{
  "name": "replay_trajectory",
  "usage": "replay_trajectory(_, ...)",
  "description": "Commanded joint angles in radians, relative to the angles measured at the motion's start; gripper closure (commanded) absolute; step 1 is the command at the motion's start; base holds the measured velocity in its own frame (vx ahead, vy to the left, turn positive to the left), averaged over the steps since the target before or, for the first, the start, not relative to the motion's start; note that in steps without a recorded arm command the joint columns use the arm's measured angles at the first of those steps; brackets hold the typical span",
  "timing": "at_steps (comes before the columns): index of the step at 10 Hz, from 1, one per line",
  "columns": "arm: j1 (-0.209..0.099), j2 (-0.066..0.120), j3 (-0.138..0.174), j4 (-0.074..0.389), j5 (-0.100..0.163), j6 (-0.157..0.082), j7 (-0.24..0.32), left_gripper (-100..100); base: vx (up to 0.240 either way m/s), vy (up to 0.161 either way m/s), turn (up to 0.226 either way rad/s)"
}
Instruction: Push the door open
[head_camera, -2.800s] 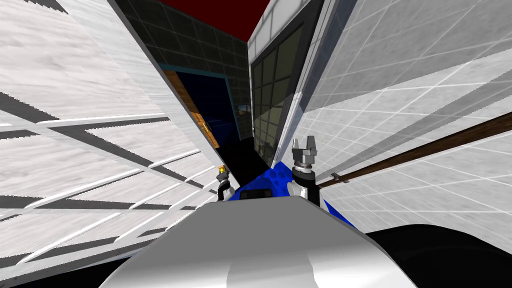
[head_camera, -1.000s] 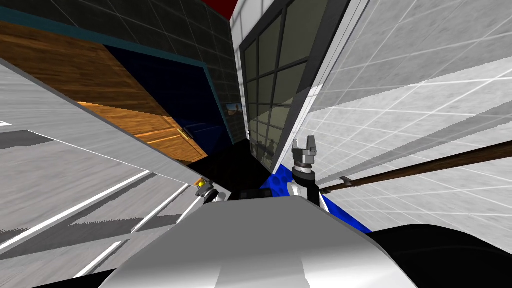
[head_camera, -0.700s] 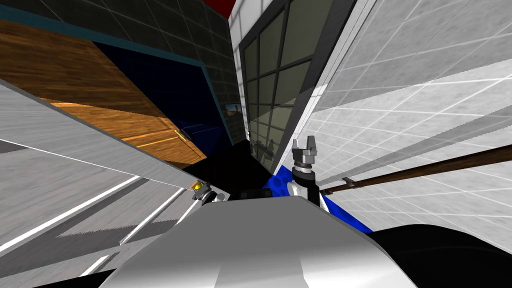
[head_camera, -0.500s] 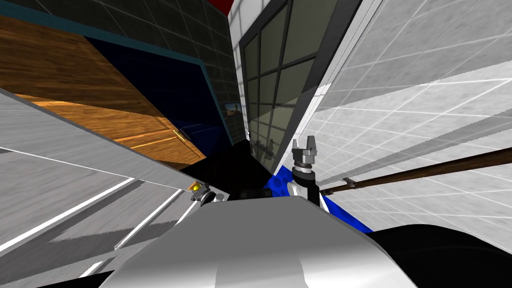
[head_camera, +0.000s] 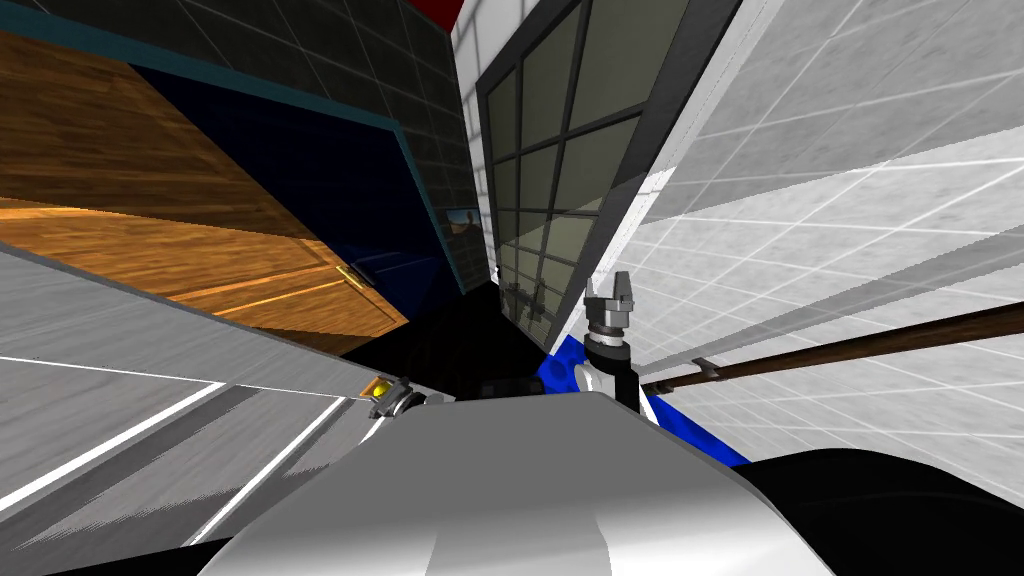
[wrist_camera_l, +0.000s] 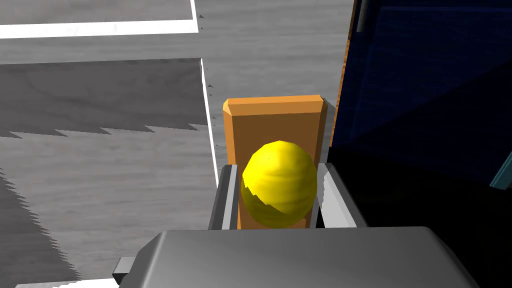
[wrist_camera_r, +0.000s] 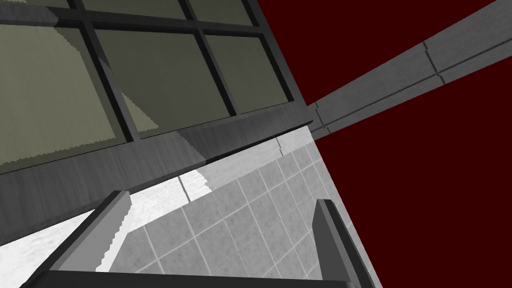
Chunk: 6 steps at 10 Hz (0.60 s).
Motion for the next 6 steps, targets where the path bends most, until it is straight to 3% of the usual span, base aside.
replay_trajectory(1, 0.019, -0.002, 0.028, -0.016, 0.017, -0.013, -0.008, 100, 0.155, 0.102, -0.057)
replay_trajectory(2, 0.027, -0.008, 0.042, -0.022, 0.027, -0.017, -0.013, 100, 0.16, 0.105, -0.049)
replay_trajectory(3, 0.017, -0.009, 0.029, -0.012, 0.019, -0.012, -0.01, 100, 0.073, 0.058, 0.004)
replay_trajectory(4, 0.022, 0.005, 0.046, -0.011, 0.035, -0.021, -0.011, 100, 0.084, 0.076, 0.041)
replay_trajectory(6, 0.026, 0.012, 0.061, -0.01, 0.05, -0.025, -0.014, 100, 0.112, 0.134, 0.031)
